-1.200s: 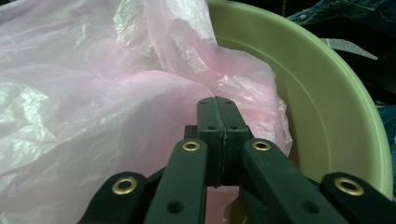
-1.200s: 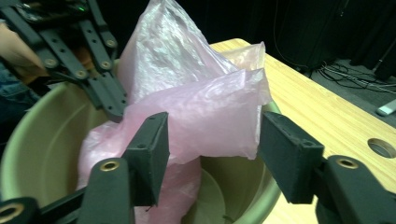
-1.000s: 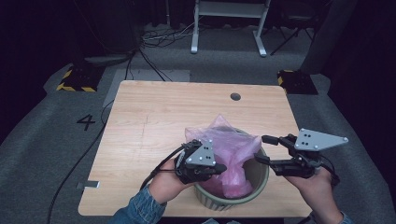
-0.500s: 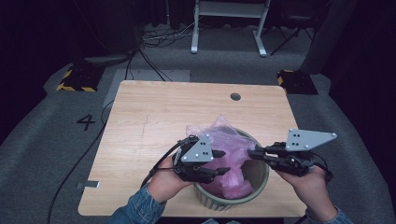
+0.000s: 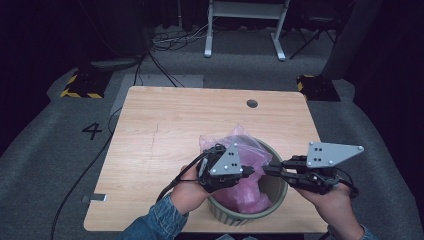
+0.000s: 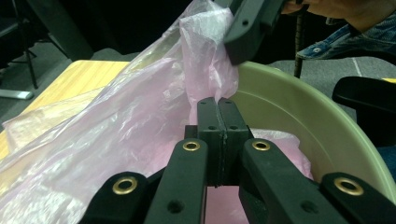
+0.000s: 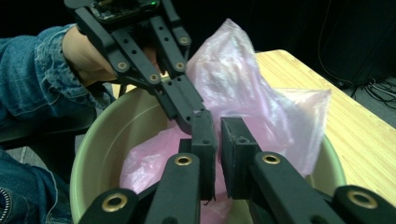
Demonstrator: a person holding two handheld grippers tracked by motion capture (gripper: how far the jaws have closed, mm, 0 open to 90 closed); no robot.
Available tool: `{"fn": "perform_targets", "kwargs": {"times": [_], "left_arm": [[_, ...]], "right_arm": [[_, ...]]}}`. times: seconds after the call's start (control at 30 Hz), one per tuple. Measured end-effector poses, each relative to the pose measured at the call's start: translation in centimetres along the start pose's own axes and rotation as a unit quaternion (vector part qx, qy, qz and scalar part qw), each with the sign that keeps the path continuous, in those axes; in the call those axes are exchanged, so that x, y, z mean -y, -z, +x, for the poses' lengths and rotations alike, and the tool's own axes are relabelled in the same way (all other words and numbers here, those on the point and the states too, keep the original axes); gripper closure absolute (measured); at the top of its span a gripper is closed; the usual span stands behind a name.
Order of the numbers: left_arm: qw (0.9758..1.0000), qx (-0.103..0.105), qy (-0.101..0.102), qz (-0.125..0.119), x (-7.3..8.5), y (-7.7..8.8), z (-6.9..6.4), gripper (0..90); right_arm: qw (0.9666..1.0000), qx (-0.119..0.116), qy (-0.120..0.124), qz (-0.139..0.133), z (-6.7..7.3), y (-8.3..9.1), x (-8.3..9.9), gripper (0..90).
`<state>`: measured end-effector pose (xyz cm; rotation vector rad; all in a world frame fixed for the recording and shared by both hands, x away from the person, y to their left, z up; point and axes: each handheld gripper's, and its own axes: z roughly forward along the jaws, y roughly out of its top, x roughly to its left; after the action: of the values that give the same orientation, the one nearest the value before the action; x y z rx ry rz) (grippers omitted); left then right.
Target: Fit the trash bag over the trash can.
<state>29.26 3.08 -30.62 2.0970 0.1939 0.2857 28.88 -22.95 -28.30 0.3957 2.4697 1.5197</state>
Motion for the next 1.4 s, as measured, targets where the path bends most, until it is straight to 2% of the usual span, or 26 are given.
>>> {"fn": "perform_targets", "kwargs": {"times": [0.13, 0.2, 0.3, 0.37, 0.5, 0.67, 0.73, 0.8, 0.9, 0.97, 1.0, 1.03, 1.1, 1.2, 1.4], "left_arm": [[0.9999, -0.009, 0.005, -0.004, 0.5, 0.4, 0.1, 89.8], [0.9999, -0.007, 0.007, -0.006, 0.6, 0.6, 0.2, 89.8], [0.9999, -0.010, 0.003, -0.006, 0.8, 0.6, 0.2, 89.8], [0.9999, -0.010, 0.001, -0.006, 0.8, 0.5, 0.1, 89.7], [0.9999, -0.011, -0.006, -0.005, 0.8, 0.5, 0.0, 89.7], [0.9999, -0.007, -0.014, -0.002, 0.7, 0.3, -0.3, 89.7], [0.9998, -0.004, -0.017, -0.003, 0.6, 0.2, -0.4, 89.7], [0.9998, 0.000, -0.020, -0.005, 0.5, 0.2, -0.5, 88.8], [0.9997, -0.003, -0.016, -0.018, 0.2, 0.3, -0.5, 67.3], [0.9995, -0.007, -0.016, -0.025, -0.2, 0.5, -0.5, 61.2], [0.9995, -0.004, -0.018, -0.027, -0.4, 0.5, -0.5, 62.4], [0.9994, -0.004, -0.020, -0.026, -0.5, 0.5, -0.5, 68.2], [0.9994, -0.007, -0.021, -0.027, -0.7, 0.5, -0.6, 87.4], [0.9992, -0.003, -0.014, -0.036, -0.6, 0.6, -0.7, 90.0], [0.9982, -0.022, -0.028, -0.049, -0.7, 0.8, -1.1, 90.0]], "right_arm": [[0.9999, 0.003, -0.011, -0.004, -0.5, 0.5, 0.2, 86.6], [0.9998, 0.007, -0.016, -0.004, -0.7, 0.7, 0.4, 86.2], [0.9997, 0.007, -0.022, -0.006, -1.1, 0.9, 0.4, 78.4], [0.9996, 0.001, -0.028, -0.009, -1.2, 0.8, 0.4, 75.0], [0.9995, -0.010, -0.029, -0.008, -1.4, 0.7, 0.1, 76.1], [0.9985, -0.039, -0.038, -0.007, -1.3, 0.3, -0.2, 74.3], [0.9983, -0.042, -0.040, -0.004, -1.3, 0.0, -0.3, 76.4], [0.9985, -0.042, -0.037, -0.001, -1.3, 0.0, -0.5, 87.5], [0.9990, -0.034, -0.029, -0.009, -1.2, 0.1, -0.6, 89.9], [0.9990, -0.035, -0.025, -0.010, -1.0, 0.0, -0.6, 90.0], [0.9990, -0.037, -0.023, -0.008, -0.8, -0.1, -0.6, 90.0], [0.9990, -0.039, -0.022, -0.007, -0.7, -0.2, -0.6, 90.0], [0.9989, -0.043, -0.018, -0.007, -0.4, -0.3, -0.6, 90.0], [0.9992, -0.035, -0.014, -0.013, -0.3, 0.0, -0.6, 90.0], [0.9993, -0.027, -0.023, -0.014, -0.7, 0.3, -0.5, 90.0]]}}
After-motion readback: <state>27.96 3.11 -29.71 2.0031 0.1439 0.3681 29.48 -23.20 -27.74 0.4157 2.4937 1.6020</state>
